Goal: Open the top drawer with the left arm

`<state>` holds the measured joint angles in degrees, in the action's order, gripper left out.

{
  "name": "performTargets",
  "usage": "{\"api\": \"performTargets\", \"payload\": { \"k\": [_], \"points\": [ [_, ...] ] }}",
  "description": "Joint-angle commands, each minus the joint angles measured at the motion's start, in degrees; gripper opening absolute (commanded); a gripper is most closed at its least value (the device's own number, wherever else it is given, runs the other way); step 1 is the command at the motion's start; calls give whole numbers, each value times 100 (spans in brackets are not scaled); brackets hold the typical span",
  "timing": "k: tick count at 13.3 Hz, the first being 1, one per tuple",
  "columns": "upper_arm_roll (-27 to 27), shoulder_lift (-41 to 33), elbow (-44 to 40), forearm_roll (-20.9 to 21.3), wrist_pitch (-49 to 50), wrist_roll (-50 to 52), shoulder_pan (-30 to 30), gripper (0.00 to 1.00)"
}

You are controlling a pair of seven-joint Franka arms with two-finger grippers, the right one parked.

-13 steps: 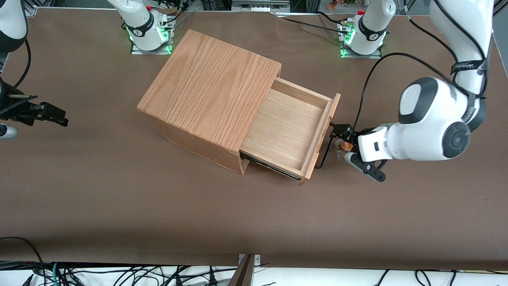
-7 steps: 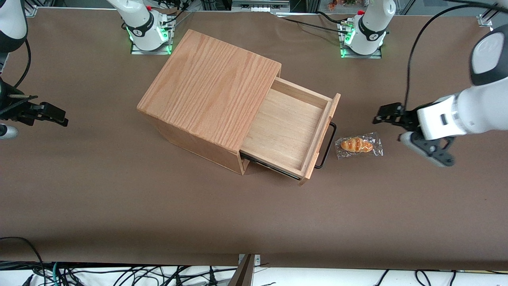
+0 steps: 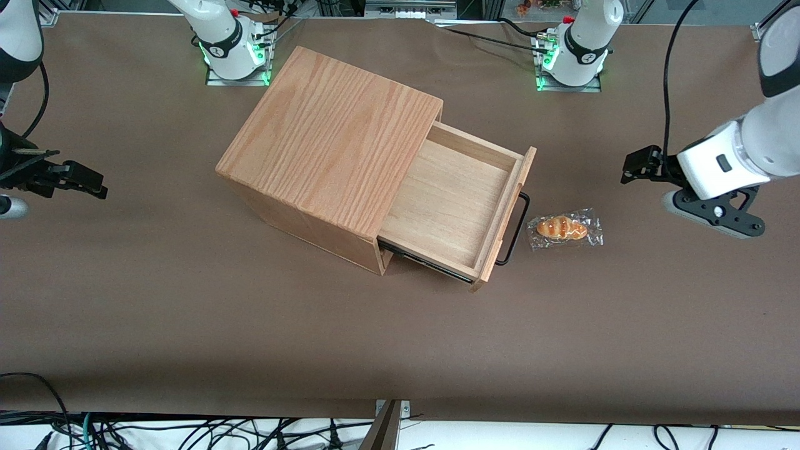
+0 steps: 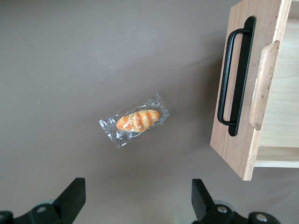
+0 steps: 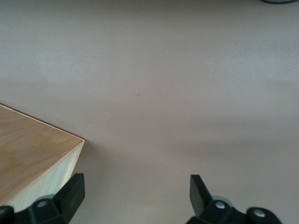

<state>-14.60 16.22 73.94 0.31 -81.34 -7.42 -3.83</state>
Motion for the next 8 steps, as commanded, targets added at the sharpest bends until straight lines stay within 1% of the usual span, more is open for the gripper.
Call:
{"api": "performTargets", "payload": {
  "k": [1, 3, 4, 6, 8],
  "points": [
    [692, -881, 1215, -81, -826, 126, 408, 100],
    [1098, -1322, 1963, -267, -1452, 135, 559, 100],
    [1134, -1428, 2123, -268, -1515, 214, 620, 100],
    [1370, -1482, 2186, -268, -1525, 521, 804, 100],
    [1416, -1491, 2177, -216, -1534, 469, 831, 100]
  ]
}}
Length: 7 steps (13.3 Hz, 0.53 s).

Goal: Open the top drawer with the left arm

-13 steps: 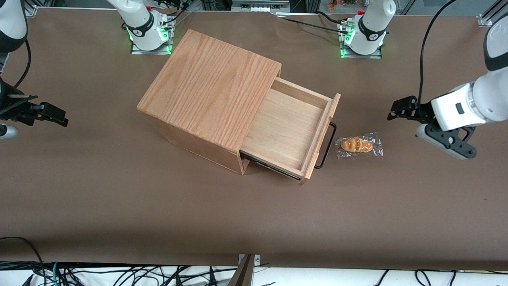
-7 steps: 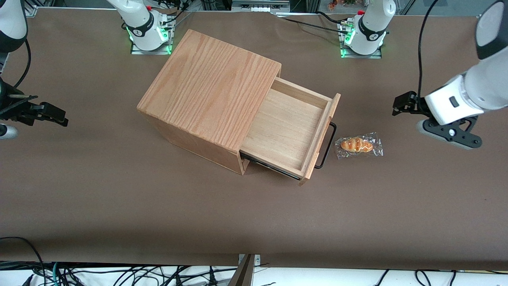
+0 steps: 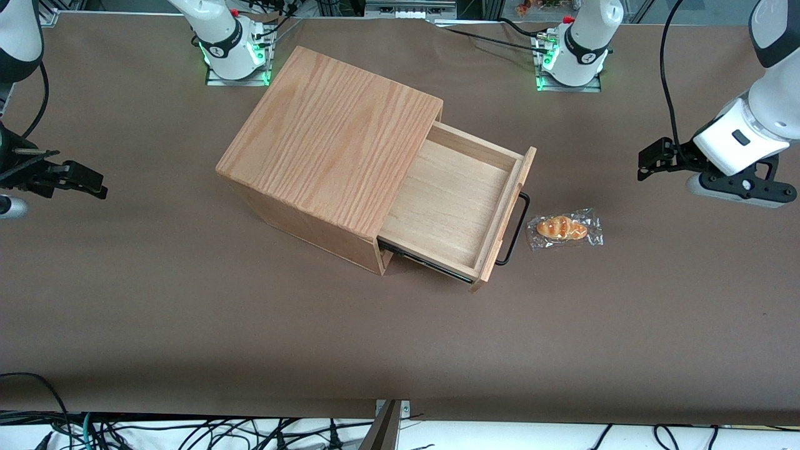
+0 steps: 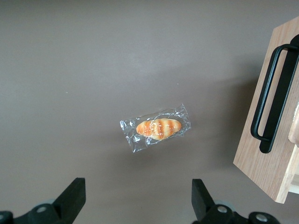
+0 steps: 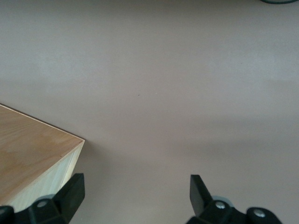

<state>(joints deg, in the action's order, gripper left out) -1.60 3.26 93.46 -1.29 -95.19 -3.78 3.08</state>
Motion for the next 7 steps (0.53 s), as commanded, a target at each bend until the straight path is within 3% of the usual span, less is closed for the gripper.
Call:
{"api": "performTargets", "payload": {
  "k": [1, 7],
  "points": [
    [116, -203, 225, -38, -149, 97, 140, 100],
    [143, -361, 471, -38, -157, 149, 79, 100]
  ]
}}
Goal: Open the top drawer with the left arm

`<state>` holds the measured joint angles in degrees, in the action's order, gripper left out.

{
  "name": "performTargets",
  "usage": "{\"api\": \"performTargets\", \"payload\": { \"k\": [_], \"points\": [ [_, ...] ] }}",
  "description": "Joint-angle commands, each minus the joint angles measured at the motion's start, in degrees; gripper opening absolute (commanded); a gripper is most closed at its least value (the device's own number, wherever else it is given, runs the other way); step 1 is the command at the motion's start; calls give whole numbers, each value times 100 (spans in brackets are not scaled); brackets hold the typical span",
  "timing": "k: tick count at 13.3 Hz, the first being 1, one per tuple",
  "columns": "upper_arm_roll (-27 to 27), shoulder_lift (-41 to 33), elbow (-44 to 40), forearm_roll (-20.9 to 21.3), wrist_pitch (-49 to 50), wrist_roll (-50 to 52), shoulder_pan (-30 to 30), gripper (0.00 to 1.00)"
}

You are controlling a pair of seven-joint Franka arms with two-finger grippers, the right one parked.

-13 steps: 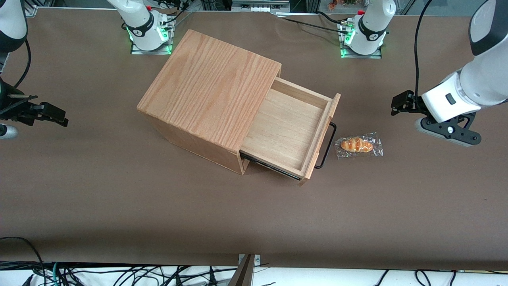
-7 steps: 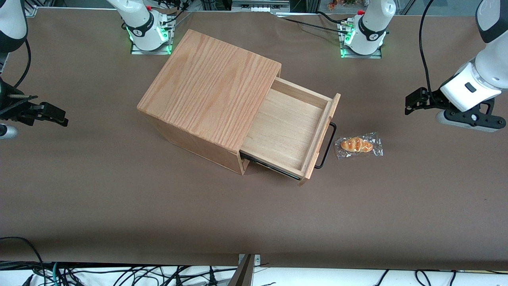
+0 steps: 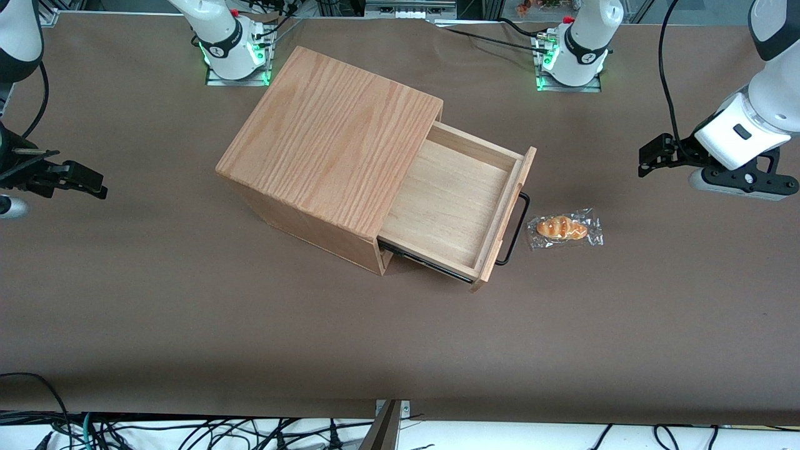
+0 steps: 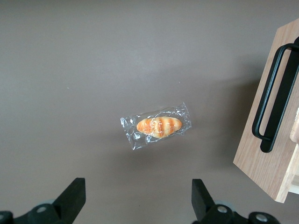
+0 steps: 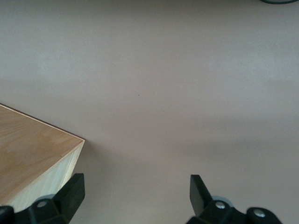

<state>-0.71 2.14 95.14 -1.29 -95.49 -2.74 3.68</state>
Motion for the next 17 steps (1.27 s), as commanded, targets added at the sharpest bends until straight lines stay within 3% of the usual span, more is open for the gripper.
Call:
{"api": "performTargets", "payload": {
  "k": [1, 17],
  "points": [
    [54, -249, 321, -38, -128, 46, 18, 100],
    [45, -161, 172, -38, -5, 54, -105, 100]
  ]
}}
